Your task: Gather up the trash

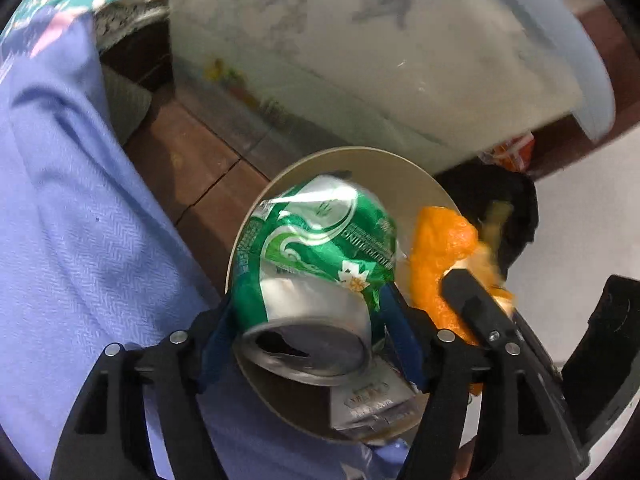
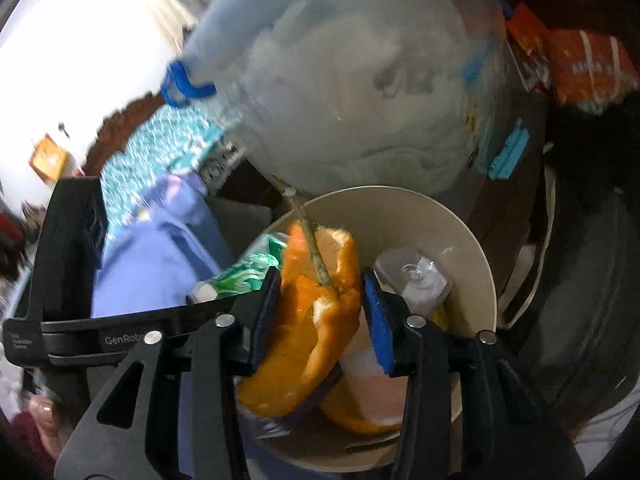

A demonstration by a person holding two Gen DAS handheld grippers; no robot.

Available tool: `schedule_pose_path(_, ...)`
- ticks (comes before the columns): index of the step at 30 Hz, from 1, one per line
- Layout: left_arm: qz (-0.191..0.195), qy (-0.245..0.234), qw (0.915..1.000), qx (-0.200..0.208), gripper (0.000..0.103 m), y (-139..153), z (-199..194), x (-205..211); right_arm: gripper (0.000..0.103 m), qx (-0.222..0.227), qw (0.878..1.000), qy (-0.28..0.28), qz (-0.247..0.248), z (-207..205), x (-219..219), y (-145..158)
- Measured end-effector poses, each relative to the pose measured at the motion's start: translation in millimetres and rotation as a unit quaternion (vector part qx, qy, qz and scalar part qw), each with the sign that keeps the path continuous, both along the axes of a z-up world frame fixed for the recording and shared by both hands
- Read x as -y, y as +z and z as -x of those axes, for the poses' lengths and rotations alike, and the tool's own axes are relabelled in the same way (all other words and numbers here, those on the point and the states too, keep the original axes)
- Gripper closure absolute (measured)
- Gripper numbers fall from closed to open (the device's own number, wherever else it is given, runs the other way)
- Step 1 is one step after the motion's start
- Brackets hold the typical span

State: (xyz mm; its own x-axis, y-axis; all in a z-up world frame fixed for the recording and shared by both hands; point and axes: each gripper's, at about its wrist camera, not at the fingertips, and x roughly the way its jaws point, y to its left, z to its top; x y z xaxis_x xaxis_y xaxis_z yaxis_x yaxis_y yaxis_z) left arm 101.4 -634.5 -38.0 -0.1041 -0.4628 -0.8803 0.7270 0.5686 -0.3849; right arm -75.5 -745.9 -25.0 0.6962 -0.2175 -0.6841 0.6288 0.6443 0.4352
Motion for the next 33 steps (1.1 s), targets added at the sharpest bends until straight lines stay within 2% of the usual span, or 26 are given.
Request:
schedule_pose_path(2,0.002,-0.004,0.9998,-0.018,0.034,-0.8,-4.0,-0.9,0.041,-0.012,1.0,-0.022,0.003,8.0,5.3,-5.5)
schedule_pose_path(3,0.005,-0.013,0.9997,-0.021,0.032,1.3,-3.9,-1.8,0.039,-0.004,1.0,-0.027,0.0,11.4,6.6,-5.0)
schedule_pose_path(7,0.018,-0.024,0.9992,0.027,0.018,20.6,7.0,-7.9,0.033,0.028,0.998,-0.049,-0.001,27.9,7.1,2.9)
schedule_pose_path(11,0.05,-0.027,0.998,0.028,0.018,42.3,15.2,-22.5,0.033,0.05,0.997,-0.061,-0.001,43.0,-3.1,11.3)
schedule_pose_path(17,0.082,-0.029,0.9955,0.038,0.018,69.6,24.9,-65.2,0.033,0.064,0.997,-0.039,-0.017,52.5,-29.7,14.4)
schedule_pose_path(22,0.065,-0.026,0.9923,0.102,0.018,79.6,42.0,-108.1,0.033,0.084,0.995,-0.026,-0.037,68.1,-70.5,13.6)
schedule_pose_path(27,0.042,-0.018,0.9827,0.18,0.018,80.1,57.2,-156.9,0.033,0.093,0.992,-0.05,-0.069,87.9,-113.2,6.7)
schedule_pose_path(33,0.027,-0.011,0.974,0.225,0.016,72.1,73.7,-212.2,0.029,0.085,0.99,-0.075,-0.084,97.8,-155.4,1.8)
